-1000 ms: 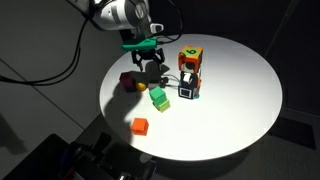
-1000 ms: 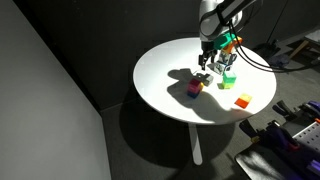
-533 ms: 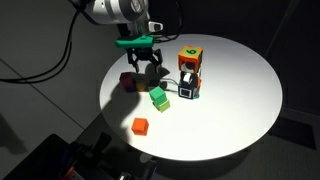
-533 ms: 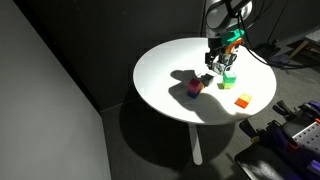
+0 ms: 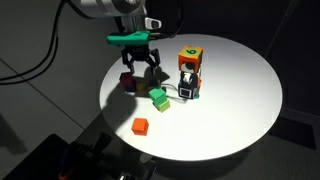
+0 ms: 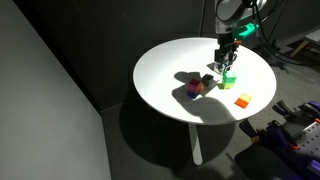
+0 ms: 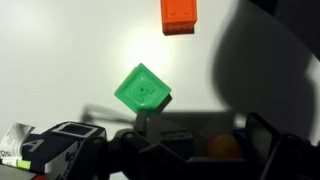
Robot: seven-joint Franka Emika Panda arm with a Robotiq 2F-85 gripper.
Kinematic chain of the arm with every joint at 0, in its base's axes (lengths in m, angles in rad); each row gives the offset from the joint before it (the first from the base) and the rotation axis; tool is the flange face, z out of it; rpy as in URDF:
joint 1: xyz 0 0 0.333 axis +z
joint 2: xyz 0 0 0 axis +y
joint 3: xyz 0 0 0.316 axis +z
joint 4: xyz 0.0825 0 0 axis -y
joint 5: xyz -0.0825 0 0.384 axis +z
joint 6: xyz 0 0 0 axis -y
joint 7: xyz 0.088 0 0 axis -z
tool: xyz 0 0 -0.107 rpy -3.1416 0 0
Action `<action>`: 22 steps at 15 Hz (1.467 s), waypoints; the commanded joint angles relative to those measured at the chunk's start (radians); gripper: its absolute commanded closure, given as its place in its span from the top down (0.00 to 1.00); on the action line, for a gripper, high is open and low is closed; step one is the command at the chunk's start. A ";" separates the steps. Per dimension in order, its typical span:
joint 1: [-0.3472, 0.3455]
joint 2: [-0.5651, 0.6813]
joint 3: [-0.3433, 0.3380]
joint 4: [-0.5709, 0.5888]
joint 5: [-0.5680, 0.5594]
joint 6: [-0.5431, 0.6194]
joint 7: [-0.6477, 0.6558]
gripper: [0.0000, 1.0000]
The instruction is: Remove the grey block from on top of the orange block and put it on the table
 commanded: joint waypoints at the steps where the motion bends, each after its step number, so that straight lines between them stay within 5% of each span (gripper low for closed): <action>1: -0.018 -0.103 0.008 -0.094 0.025 -0.019 -0.019 1.00; 15: -0.012 -0.309 0.003 -0.325 0.055 0.179 0.009 1.00; 22: -0.008 -0.256 0.002 -0.278 0.038 0.149 0.002 1.00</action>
